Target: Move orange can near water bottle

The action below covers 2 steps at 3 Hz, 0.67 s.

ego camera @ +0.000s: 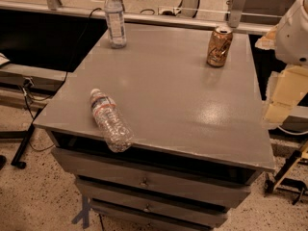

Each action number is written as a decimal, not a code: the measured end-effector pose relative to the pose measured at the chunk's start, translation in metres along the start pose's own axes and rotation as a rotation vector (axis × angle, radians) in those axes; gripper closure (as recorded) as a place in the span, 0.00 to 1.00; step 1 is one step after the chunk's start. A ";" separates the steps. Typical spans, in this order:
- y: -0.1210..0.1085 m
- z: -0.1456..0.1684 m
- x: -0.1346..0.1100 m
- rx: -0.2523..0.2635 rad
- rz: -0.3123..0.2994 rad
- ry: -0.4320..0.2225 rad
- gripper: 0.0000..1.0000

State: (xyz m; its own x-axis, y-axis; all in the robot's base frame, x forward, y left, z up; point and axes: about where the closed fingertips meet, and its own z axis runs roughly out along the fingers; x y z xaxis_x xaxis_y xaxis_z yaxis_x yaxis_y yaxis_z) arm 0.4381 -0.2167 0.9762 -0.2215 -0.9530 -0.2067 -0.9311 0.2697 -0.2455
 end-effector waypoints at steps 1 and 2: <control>-0.004 0.001 0.001 0.013 0.007 -0.005 0.00; -0.039 0.012 0.011 0.057 0.051 -0.032 0.00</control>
Offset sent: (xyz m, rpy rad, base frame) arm 0.0951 -0.0497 -0.0151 0.0841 -0.1062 -0.1209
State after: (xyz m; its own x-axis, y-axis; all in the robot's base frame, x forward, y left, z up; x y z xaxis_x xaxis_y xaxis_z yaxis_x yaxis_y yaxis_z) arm 0.4756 -0.2362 0.9725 -0.2576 -0.9334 -0.2499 -0.9008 0.3256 -0.2874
